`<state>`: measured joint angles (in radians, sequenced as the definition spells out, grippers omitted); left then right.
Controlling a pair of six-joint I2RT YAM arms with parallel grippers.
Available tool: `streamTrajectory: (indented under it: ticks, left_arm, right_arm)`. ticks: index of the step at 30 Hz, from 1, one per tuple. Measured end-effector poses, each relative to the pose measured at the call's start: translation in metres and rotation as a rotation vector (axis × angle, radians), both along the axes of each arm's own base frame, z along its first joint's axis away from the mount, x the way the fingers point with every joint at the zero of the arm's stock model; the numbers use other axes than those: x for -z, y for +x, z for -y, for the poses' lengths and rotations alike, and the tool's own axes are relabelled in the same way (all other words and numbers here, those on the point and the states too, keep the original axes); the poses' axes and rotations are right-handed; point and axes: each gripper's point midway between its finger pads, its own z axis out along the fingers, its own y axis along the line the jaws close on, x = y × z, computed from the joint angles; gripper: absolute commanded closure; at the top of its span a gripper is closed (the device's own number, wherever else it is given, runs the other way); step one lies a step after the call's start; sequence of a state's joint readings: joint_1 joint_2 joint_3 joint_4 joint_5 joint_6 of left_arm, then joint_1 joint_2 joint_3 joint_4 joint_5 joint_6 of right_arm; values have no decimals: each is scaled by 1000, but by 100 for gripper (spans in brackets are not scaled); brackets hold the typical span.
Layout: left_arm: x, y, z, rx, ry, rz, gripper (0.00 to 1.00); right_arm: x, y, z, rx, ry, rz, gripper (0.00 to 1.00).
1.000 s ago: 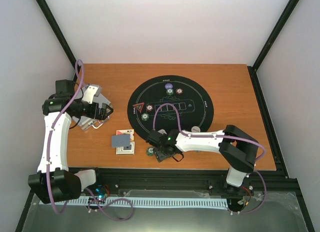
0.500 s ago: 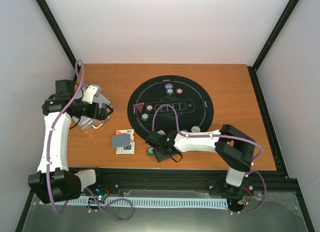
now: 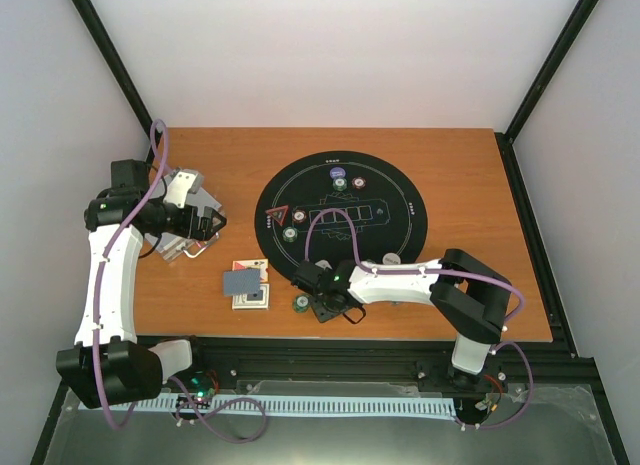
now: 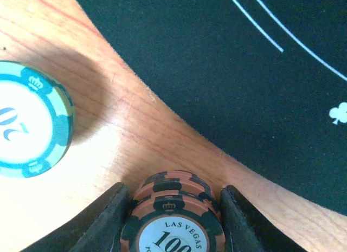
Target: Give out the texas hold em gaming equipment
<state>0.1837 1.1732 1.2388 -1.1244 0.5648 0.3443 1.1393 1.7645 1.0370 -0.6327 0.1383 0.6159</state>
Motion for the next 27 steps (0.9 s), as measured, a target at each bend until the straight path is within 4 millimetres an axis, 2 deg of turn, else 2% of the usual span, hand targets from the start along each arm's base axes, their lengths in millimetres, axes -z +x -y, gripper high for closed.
streamTrajectory:
  ticks: [5,10,15,27]
  left_arm:
    - [0,0,0,0,0,0,0]
    - [0,0,0,0,0,0,0]
    - [0,0,0,0,0,0,0]
    - [0,0,0,0,0,0,0]
  right_arm:
    - [-1,0,2,-11,-15,1,60]
    - [-2,-1,6,-25,-38,-3,48]
    - [-3,-1,7,-28,-46,-4,48]
    - [-4,-1,8,-30,-51,-4,63]
